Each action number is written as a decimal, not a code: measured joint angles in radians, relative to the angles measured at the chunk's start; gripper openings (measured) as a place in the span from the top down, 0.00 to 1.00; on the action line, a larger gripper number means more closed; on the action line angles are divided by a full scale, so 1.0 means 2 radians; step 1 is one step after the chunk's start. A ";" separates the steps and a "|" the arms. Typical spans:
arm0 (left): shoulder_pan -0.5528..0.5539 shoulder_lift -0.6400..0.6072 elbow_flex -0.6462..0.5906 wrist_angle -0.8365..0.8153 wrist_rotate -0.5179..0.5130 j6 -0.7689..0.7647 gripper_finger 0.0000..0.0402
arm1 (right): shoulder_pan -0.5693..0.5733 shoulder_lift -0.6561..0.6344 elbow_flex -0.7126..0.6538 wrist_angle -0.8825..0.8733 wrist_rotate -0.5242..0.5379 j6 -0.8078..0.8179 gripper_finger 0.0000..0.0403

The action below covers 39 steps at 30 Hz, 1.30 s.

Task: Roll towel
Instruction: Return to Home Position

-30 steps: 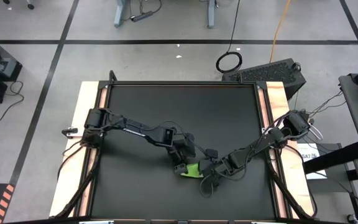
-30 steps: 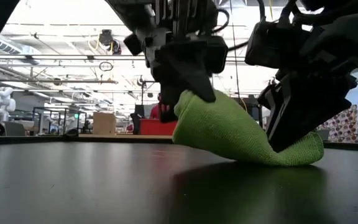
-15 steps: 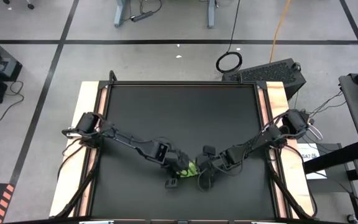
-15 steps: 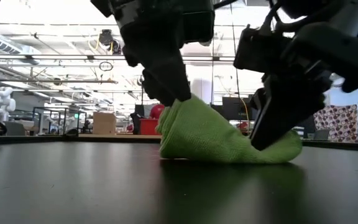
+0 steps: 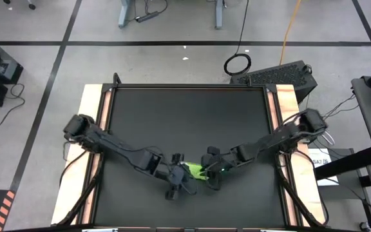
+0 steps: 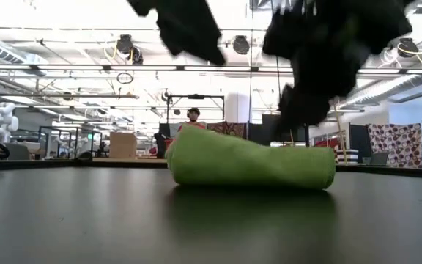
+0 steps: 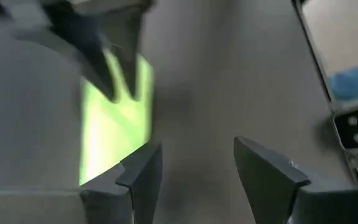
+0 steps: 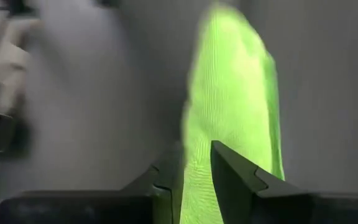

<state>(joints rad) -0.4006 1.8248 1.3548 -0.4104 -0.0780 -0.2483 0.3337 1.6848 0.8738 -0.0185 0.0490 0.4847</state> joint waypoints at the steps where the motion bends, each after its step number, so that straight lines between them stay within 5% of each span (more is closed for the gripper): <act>1: -0.001 -0.013 -0.001 0.000 -0.012 0.008 0.49 | 0.001 -0.016 0.000 0.001 -0.001 -0.002 0.82; 12: 0.002 -0.180 -0.041 -0.079 -0.145 0.035 0.49 | 0.013 -0.275 0.001 -0.105 0.038 -0.062 0.70; 19: -0.015 -0.351 -0.243 -0.019 -0.222 -0.076 0.49 | 0.068 -0.445 0.001 -0.265 0.145 -0.055 0.66; 25: -0.042 -0.476 -0.420 0.104 -0.279 -0.171 0.49 | 0.122 -0.558 -0.064 -0.276 0.204 -0.030 0.67; 39: -0.066 -0.545 -0.598 0.244 -0.369 -0.240 0.49 | 0.140 -0.773 -0.396 0.042 0.266 -0.032 0.69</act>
<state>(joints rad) -0.5327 0.7341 0.1579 0.0778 -0.8163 -0.7280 0.6144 0.1387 0.0823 0.0657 0.5812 0.4203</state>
